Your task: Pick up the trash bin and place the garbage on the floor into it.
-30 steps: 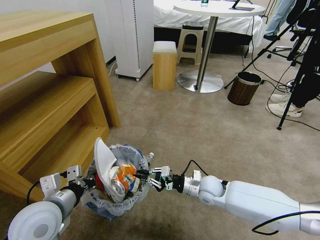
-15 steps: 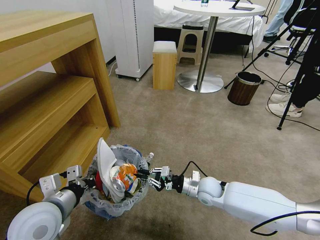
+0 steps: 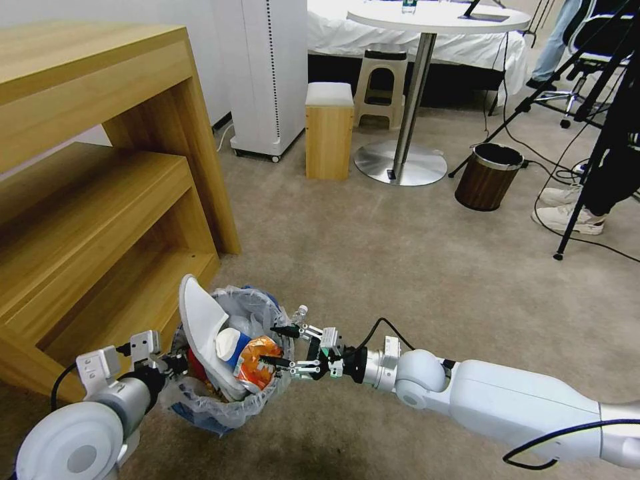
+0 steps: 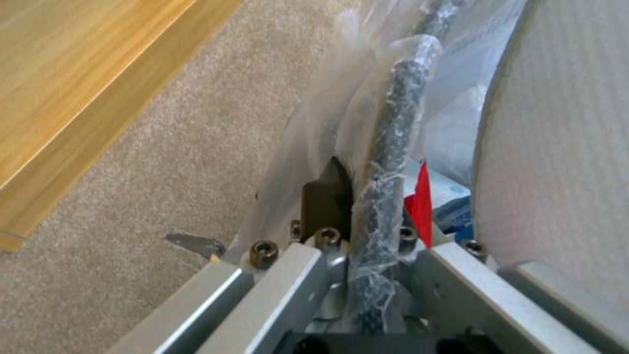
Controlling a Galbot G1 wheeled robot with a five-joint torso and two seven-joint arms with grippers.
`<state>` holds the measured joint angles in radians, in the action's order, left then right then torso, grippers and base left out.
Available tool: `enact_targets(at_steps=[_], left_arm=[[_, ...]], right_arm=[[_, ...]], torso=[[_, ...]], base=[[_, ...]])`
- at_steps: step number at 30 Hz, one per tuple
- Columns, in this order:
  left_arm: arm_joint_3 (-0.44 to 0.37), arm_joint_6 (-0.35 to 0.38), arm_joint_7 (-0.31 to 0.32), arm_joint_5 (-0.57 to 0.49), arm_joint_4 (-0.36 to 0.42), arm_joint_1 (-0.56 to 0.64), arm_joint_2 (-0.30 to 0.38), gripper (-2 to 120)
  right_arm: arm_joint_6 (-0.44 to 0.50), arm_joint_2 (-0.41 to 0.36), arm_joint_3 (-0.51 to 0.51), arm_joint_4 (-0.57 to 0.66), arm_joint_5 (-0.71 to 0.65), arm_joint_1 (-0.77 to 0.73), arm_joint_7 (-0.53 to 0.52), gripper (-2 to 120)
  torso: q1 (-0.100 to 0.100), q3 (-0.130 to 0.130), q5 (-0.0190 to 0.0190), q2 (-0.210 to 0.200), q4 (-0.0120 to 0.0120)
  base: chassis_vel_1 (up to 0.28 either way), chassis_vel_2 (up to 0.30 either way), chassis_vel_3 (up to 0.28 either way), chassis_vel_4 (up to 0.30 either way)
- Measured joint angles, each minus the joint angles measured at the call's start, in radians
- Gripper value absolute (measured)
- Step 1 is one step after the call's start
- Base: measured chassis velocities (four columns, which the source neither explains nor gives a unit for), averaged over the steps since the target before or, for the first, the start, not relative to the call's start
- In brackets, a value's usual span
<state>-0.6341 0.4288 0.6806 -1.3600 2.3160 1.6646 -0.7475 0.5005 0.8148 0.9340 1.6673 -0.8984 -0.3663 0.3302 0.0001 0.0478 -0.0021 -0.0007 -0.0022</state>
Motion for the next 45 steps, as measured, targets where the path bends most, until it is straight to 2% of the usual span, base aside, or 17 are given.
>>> enact_targets(at_steps=[6, 12, 19, 27, 35, 41, 42, 45], left_arm=[[-0.001, 0.001, 0.0, 0.009, 0.004, 0.01, -0.017, 0], [-0.003, 0.002, -0.002, 0.018, 0.006, 0.014, -0.032, 0], [0.0, 0.003, -0.012, 0.032, 0.006, 0.012, -0.058, 0], [0.006, 0.005, -0.021, 0.044, 0.005, -0.003, -0.086, 0], [-0.015, 0.006, -0.042, 0.054, -0.019, -0.017, -0.075, 0], [-0.021, 0.002, -0.053, 0.054, -0.038, -0.033, -0.074, 0], [-0.025, 0.001, -0.059, 0.058, -0.051, -0.037, -0.074, 0], [-0.029, -0.001, -0.065, 0.062, -0.062, -0.039, -0.073, 0]], right_arm=[[-0.01, 0.029, -0.098, 0.03, 0.001, -0.034, -0.047, 99], [-0.022, 0.04, -0.193, 0.035, -0.006, -0.061, -0.081, 100], [-0.044, 0.009, -0.292, -0.01, 0.024, -0.094, -0.136, 100], [-0.086, -0.014, -0.447, -0.091, 0.124, -0.201, -0.311, 100], [-0.13, -0.015, -0.586, -0.12, 0.209, -0.316, -0.467, 100], [-0.156, -0.014, -0.638, -0.143, 0.262, -0.367, -0.534, 100], [-0.183, -0.012, -0.658, -0.154, 0.289, -0.388, -0.587, 100], [-0.194, -0.009, -0.681, -0.167, 0.312, -0.401, -0.616, 100]], torso=[[0.0, 0.0, 0.0, 0.0, 0.0002], [0.0, 0.0, 0.0001, 0.0, 0.0001], [0.0, 0.0, 0.0001, 0.0, 0.0], [0.0, 0.0, 0.0002, 0.0, 0.0], [0.0, 0.0, 0.0001, 0.0, 0.0001], [0.0, 0.0, 0.0001, 0.0, 0.0], [0.0, 0.0, 0.0, 0.0, -0.0001], [0.0, 0.0, 0.0001, 0.0, 0.0001]], base=[[0.0, 0.0, 0.0, 0.0], [0.0, 0.0, 0.0, 0.0], [0.0, 0.0, 0.0, 0.0], [0.0, 0.0, 0.0, 0.0], [0.0, 0.0, 0.0, 0.0], [0.0, 0.0, 0.0, 0.0], [0.0, 0.0, 0.0, 0.0], [0.0, 0.0, 0.0, 0.0]])
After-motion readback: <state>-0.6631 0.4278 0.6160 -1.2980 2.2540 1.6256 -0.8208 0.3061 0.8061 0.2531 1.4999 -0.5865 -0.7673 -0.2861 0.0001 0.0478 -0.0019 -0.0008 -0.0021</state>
